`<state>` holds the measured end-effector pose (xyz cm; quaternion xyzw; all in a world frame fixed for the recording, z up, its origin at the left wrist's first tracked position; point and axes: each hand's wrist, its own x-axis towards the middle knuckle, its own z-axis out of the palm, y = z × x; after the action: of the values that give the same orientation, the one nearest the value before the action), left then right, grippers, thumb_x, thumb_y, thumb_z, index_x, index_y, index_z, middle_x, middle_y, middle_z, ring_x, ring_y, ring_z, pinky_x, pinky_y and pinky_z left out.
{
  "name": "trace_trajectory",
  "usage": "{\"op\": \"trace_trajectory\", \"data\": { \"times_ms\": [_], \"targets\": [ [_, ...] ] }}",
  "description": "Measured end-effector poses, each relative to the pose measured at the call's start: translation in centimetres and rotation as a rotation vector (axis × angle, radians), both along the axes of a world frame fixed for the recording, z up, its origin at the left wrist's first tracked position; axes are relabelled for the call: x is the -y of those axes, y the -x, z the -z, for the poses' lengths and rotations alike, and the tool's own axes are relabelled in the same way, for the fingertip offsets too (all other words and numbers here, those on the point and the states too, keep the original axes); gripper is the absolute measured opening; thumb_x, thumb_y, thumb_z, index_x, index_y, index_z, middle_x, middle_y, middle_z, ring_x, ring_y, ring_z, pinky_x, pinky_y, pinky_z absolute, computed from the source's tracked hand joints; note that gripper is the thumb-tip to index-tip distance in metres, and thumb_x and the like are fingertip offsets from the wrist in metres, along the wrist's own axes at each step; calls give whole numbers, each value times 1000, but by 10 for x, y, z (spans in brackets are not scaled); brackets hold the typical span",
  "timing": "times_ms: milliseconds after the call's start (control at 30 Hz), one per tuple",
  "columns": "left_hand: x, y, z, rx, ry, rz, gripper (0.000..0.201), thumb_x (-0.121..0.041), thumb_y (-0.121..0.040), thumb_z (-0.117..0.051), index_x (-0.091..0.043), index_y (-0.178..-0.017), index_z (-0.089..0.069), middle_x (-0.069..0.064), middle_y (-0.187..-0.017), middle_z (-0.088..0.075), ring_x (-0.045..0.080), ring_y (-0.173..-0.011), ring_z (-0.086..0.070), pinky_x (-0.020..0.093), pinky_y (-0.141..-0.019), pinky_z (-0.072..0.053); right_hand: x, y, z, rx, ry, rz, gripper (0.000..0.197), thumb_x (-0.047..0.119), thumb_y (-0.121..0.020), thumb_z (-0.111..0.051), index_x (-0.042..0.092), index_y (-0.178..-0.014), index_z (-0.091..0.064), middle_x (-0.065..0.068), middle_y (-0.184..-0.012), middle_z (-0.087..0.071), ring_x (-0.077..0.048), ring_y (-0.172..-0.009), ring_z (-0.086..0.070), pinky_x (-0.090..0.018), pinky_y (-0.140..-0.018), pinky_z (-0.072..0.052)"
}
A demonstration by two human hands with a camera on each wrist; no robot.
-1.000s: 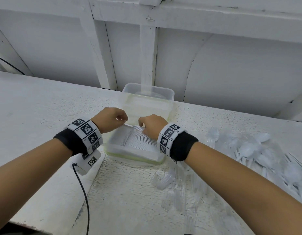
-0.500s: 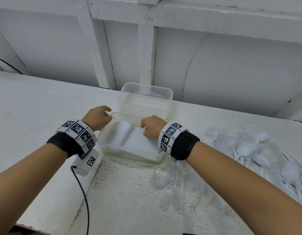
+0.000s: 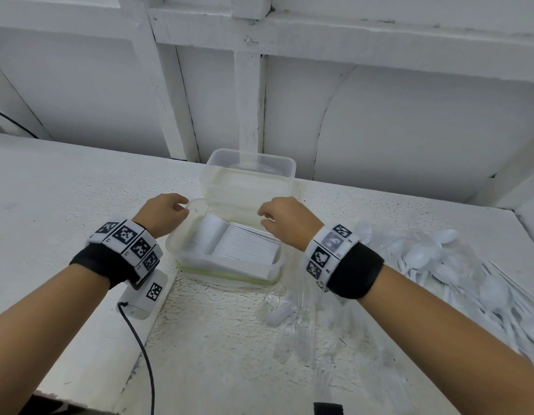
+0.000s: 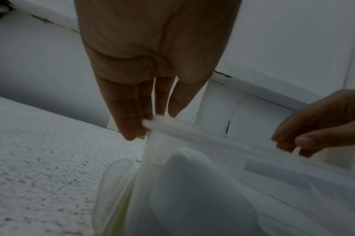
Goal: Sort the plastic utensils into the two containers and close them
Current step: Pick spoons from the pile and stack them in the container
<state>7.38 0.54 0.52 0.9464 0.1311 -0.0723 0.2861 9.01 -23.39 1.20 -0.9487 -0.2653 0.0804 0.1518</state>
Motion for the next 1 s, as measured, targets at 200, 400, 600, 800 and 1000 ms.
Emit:
{"op": "trace_trajectory", "data": {
  "times_ms": [200,400,600,800,1000],
  "targets": [
    [23,20,-11,183,-107,56,32,-17,-93,-50,-10,-124,-57,15,-127,-54,30,-114,-51,34,-96,-37,69,40,-16,17,-144,125,28,21,-94,-52,11,-117,-63,-5,-109,-65,-17,-99,-60,-23,-88,-42],
    [95,42,-29,387,-15,311,23,-12,-92,-53,-7,-111,-65,10,-108,-63,20,-96,-57,21,-83,-37,138,75,1,-70,-160,331,26,21,-92,-56,10,-113,-65,-6,-105,-68,-14,-92,-60,-19,-83,-44],
    [193,56,-22,330,87,623,22,-13,-93,-51,-8,-110,-65,5,-103,-64,11,-86,-55,14,-75,-37,186,111,21,-132,-59,443,29,24,-93,-54,12,-118,-63,-5,-107,-66,-15,-95,-60,-21,-80,-42],
    [266,45,10,7,-119,817,33,-25,-97,-45,-16,-126,-55,9,-130,-50,23,-117,-49,26,-97,-35,216,134,34,-115,-30,510,30,23,-96,-49,14,-122,-61,-8,-118,-57,-20,-108,-54,-24,-86,-39],
    [290,50,29,-136,-458,1010,52,-51,-92,-43,-37,-141,-31,1,-154,-15,27,-138,-21,45,-109,-27,241,142,46,-188,242,502,36,28,-97,-43,25,-132,-50,-7,-129,-46,-28,-117,-42,-37,-95,-41]
  ]
}}
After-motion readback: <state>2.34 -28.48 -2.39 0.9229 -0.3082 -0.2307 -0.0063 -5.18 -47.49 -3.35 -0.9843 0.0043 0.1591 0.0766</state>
